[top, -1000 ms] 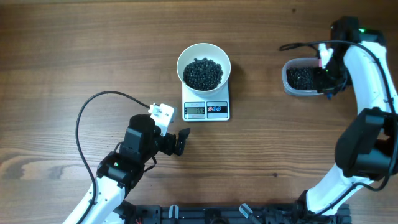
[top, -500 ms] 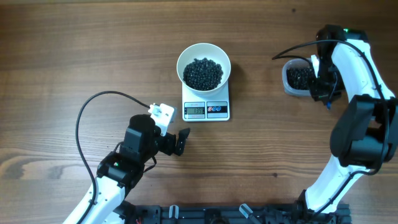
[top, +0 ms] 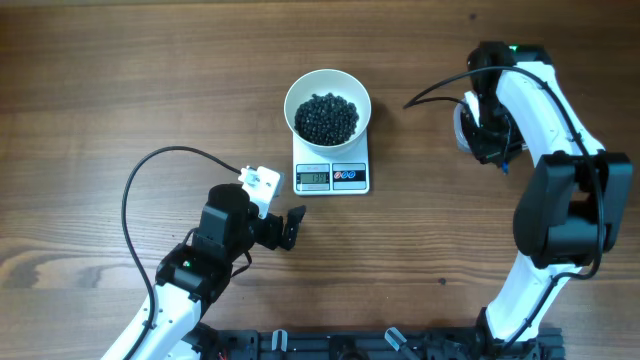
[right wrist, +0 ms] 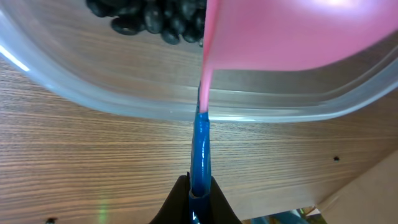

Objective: Scoop item into bowl and weigh 150g on scale
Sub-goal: 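Set the scoop down in the tub and open the right gripper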

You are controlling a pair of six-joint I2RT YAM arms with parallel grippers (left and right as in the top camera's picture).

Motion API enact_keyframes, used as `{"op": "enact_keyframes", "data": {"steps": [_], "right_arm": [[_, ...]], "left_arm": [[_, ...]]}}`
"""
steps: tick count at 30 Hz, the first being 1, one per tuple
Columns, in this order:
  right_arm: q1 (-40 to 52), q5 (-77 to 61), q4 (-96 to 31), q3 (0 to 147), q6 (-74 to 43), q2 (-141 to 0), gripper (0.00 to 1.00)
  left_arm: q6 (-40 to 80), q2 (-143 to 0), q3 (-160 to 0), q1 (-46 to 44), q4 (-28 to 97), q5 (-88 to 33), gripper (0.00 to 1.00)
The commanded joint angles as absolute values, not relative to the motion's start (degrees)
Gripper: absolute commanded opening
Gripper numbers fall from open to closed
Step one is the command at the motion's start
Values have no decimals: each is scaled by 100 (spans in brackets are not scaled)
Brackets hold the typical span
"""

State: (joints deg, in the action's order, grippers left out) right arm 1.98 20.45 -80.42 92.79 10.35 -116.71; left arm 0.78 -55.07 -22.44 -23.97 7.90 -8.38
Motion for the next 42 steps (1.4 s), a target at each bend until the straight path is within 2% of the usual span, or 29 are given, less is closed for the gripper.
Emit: {"op": "enact_keyframes", "data": {"steps": [1, 6, 7, 8, 13, 19, 23, 27, 30, 31, 32, 34, 36, 37, 39, 42], "right_arm": [[290, 1806, -8108, 9325, 1055, -11786, 4], [287, 1492, -8108, 9327, 976, -11786, 5], [270, 1479, -8108, 9327, 878, -11786, 9], [252, 1319, -8108, 9327, 880, -11786, 20], [180, 1096, -8143, 9332, 744, -11786, 34], [82, 843, -8165, 9332, 421, -11507, 40], [-172, 276, -8171, 9332, -196, -11135, 49], [-248, -139, -8173, 9332, -805, -10726, 49], [-239, -484, -8169, 9332, -2093, -10348, 49], [-187, -364, -8265, 9330, -3109, -10182, 48], [-75, -12, -8512, 9330, -4477, -9998, 41], [189, 392, -8836, 9327, -5929, -9688, 43], [471, 399, -8884, 9325, -6777, -9489, 59], [600, 412, -8903, 9319, -7039, -9465, 62], [856, 401, -8803, 9129, -7371, -9459, 62], [1072, -16, -7913, 8471, -7408, -9229, 62]], "left_arm": [[134, -5476, -2224, -2373, 779, -803, 100], [134, -5476, -2224, -2373, 779, -803, 100], [134, -5476, -2224, -2373, 779, -803, 100], [134, -5476, -2224, -2373, 779, -803, 100], [134, -5476, -2224, -2373, 779, -803, 100], [134, -5476, -2224, -2373, 779, -803, 100], [134, -5476, -2224, -2373, 779, -803, 100], [134, -5476, -2222, -2373, 779, -803, 100], [134, -5476, -2224, -2373, 779, -803, 100], [134, -5476, -2224, -2373, 779, -803, 100], [134, -5476, -2224, -2373, 779, -803, 100], [134, -5476, -2224, -2373, 779, -803, 100], [134, -5476, -2224, -2373, 779, -803, 100], [134, -5476, -2224, -2373, 779, -803, 100], [134, -5476, -2224, -2373, 779, -803, 100], [134, -5476, -2224, -2373, 779, -803, 100]]}}
